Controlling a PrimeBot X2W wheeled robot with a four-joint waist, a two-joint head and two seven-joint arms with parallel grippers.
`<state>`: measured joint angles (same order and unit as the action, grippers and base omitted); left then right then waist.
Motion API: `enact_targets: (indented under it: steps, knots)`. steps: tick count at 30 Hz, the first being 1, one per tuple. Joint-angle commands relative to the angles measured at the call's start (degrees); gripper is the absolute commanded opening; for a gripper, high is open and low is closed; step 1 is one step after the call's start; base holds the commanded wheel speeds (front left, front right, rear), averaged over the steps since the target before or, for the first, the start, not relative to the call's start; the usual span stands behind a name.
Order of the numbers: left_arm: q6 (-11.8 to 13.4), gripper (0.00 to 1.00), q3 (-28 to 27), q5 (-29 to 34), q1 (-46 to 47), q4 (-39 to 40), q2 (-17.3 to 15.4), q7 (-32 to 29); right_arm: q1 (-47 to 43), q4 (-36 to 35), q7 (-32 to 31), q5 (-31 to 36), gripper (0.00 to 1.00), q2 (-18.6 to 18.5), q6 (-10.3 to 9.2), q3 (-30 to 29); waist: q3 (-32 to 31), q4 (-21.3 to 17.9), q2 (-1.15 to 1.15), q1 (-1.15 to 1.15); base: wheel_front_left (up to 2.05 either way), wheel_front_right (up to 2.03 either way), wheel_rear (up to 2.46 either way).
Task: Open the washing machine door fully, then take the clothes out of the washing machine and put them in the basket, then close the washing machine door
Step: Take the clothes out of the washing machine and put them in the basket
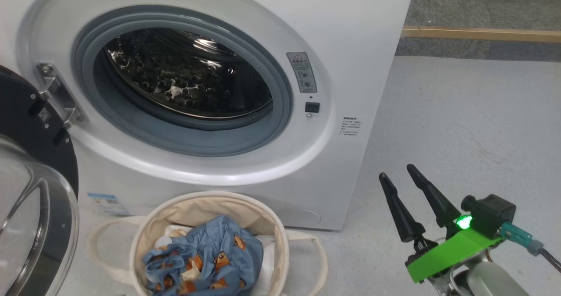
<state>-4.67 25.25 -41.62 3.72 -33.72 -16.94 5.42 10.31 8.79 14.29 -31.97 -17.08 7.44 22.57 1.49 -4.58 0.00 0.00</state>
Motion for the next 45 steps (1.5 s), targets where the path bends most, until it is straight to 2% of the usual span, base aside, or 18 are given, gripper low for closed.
enact_targets:
  steps: [1,11,19,22,31,38,44,45]
  knots:
    - [-0.54,0.0,-2.31,0.06,5.03,-0.86,-0.37,2.19,1.38,-1.53,0.71,-0.53,1.0,-0.99,0.05,0.84,0.33,-0.23,0.0,0.0,0.0,0.0,0.0]
    - [-2.35,0.0,-0.58,0.45,14.19,-9.59,1.54,6.43,2.32,-2.18,0.71,-0.37,1.0,-1.16,0.05,-0.28,3.49,-1.35,0.0,0.0,0.0,0.0,0.0]
    - [-2.75,0.0,0.93,-0.29,22.52,-20.48,3.22,7.96,3.87,-3.82,0.71,-0.11,1.0,-1.06,0.05,-1.15,8.08,-2.92,0.0,0.0,0.0,0.0,0.0]
    - [-2.78,0.0,1.76,-2.12,25.22,-24.0,4.47,8.11,4.58,-4.5,0.71,0.08,1.0,-1.18,0.05,-1.75,10.3,-3.67,0.0,0.0,0.0,0.0,0.0]
    - [-2.8,0.0,3.93,-8.16,32.4,-30.95,5.39,7.31,6.94,-7.34,0.71,0.66,1.0,-1.64,0.05,-3.74,18.73,-6.16,0.0,0.0,0.0,0.0,0.0]
    - [-2.81,0.0,4.38,-13.47,35.38,-33.51,4.63,5.34,7.8,-9.19,0.71,1.16,1.0,-1.63,0.05,-5.49,23.07,-7.25,0.0,0.0,0.0,0.0,0.0]
    - [-2.81,0.0,5.96,-15.89,36.53,-35.12,4.24,4.94,7.99,-9.71,0.71,1.64,1.0,-1.31,0.05,-5.95,24.29,-7.38,0.0,0.0,0.0,0.0,0.0]
    - [-2.81,0.11,6.19,-16.24,36.55,-34.95,4.17,5.09,7.99,-9.67,0.71,1.71,1.0,-1.28,0.05,-5.96,24.22,-7.31,0.0,0.0,0.0,0.0,0.0]
